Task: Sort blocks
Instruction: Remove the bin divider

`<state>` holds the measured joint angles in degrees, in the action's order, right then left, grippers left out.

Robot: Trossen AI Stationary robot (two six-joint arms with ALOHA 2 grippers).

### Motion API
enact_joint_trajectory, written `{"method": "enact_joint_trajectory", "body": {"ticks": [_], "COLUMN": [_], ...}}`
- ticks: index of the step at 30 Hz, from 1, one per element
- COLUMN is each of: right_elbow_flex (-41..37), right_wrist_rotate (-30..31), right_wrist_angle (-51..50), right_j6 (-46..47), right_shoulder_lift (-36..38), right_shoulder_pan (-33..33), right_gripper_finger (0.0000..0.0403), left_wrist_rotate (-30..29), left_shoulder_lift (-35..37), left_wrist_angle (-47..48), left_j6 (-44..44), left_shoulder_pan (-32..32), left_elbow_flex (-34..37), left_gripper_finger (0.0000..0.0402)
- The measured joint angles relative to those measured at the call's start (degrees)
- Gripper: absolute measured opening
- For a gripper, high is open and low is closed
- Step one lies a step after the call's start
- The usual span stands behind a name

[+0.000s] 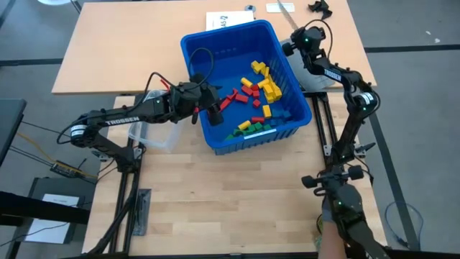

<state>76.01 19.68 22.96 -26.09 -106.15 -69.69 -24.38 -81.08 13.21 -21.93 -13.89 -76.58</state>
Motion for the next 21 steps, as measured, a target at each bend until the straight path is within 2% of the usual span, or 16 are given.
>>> {"method": "enact_joint_trajectory", "body": {"ticks": [7,11,15,21], "right_elbow_flex": [0.07,0.07,0.11,0.39], "right_wrist_rotate": [0.02,-1.3,-4.79,-4.38], "right_wrist_angle": [3.65,3.14,2.43,-3.58], "right_j6": [-0.05,0.96,2.64,1.18], "right_shoulder_lift": [-3.76,-5.29,-5.19,-1.19], "right_shoulder_pan": [-0.99,-1.09,-1.07,-0.49], "right_gripper_finger": [0.0011,0.0032,0.0081,0.0175], "left_wrist_rotate": [0.05,0.13,0.13,0.13], "left_shoulder_lift": [0.0,0.0,0.0,0.0], "left_wrist_angle": [-0.02,0.02,0.22,0.21], "left_j6": [-0.05,0.06,0.06,0.74], "left_shoulder_pan": [-0.02,-0.02,-0.03,-0.04], "left_elbow_flex": [0.0,0.0,0.0,0.0], "left_gripper_finger": [0.0195,0.0195,0.0195,0.0195]}}
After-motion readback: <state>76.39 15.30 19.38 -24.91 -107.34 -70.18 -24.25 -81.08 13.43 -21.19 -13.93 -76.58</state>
